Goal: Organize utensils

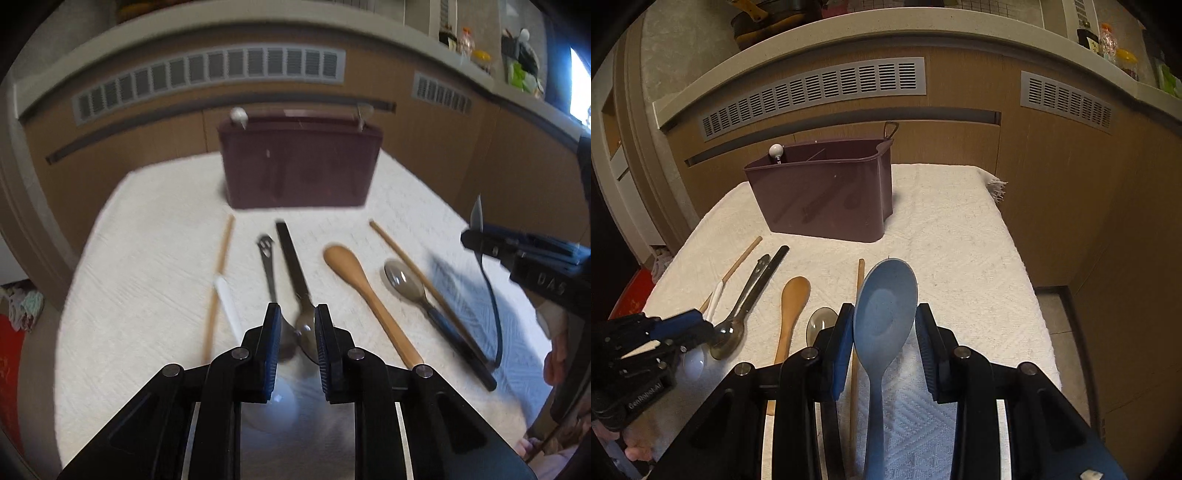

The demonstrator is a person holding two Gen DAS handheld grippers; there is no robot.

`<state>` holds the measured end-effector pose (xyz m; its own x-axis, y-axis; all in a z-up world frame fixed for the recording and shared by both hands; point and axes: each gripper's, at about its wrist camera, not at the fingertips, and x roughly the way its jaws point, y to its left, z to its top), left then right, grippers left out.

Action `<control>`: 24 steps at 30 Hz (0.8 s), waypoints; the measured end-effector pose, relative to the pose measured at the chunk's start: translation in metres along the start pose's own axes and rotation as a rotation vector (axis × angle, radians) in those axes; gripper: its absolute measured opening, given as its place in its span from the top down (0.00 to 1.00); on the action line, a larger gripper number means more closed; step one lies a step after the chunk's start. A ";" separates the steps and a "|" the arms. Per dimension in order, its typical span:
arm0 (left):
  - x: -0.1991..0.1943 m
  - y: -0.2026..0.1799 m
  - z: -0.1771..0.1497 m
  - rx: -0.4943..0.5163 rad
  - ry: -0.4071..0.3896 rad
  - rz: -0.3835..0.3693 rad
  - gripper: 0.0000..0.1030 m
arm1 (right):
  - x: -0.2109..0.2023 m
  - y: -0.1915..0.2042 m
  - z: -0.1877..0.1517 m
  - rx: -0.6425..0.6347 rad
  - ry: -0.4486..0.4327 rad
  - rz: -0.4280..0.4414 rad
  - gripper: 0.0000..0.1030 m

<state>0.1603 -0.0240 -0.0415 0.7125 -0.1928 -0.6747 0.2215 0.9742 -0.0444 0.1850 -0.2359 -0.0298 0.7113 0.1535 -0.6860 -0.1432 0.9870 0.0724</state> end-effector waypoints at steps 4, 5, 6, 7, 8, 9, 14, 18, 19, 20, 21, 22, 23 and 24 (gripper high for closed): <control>-0.007 0.013 0.007 0.001 -0.004 -0.012 0.80 | 0.001 0.005 -0.001 -0.015 0.009 0.011 0.71; -0.006 0.015 0.006 -0.004 0.013 -0.026 0.79 | 0.002 0.005 -0.002 -0.015 0.017 0.020 0.71; -0.003 0.017 0.004 -0.006 0.031 -0.043 0.78 | 0.003 0.005 -0.002 -0.014 0.026 0.028 0.71; -0.002 0.017 0.001 -0.007 0.045 -0.055 0.74 | 0.004 0.005 -0.003 -0.012 0.032 0.030 0.71; 0.000 0.016 -0.002 -0.009 0.056 -0.065 0.71 | 0.006 0.005 -0.004 -0.010 0.039 0.028 0.71; 0.002 0.014 -0.006 -0.004 0.066 -0.080 0.70 | 0.007 0.004 -0.005 -0.007 0.045 0.027 0.71; 0.014 -0.013 -0.020 0.075 0.112 -0.076 0.47 | 0.012 0.000 -0.009 0.004 0.071 0.030 0.71; 0.035 -0.032 -0.017 0.145 0.127 0.018 0.45 | 0.013 0.000 -0.009 0.007 0.076 0.029 0.71; 0.042 -0.034 -0.016 0.151 0.133 0.039 0.45 | 0.013 0.000 -0.009 0.005 0.075 0.028 0.71; 0.049 -0.034 -0.016 0.154 0.140 0.050 0.45 | 0.013 0.001 -0.010 0.003 0.074 0.026 0.71; 0.050 -0.032 -0.016 0.147 0.125 0.044 0.45 | 0.012 0.001 -0.010 -0.001 0.073 0.021 0.71; 0.051 -0.031 -0.015 0.139 0.118 0.053 0.52 | 0.012 0.001 -0.010 -0.004 0.072 0.019 0.71; 0.051 -0.027 -0.015 0.125 0.112 0.046 0.66 | 0.011 0.001 -0.010 -0.006 0.070 0.017 0.71; 0.050 -0.023 -0.014 0.108 0.104 0.048 0.66 | 0.010 0.001 -0.010 -0.008 0.069 0.016 0.71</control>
<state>0.1814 -0.0545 -0.0844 0.6521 -0.1276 -0.7473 0.2634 0.9624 0.0655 0.1851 -0.2335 -0.0444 0.6600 0.1651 -0.7329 -0.1597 0.9841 0.0779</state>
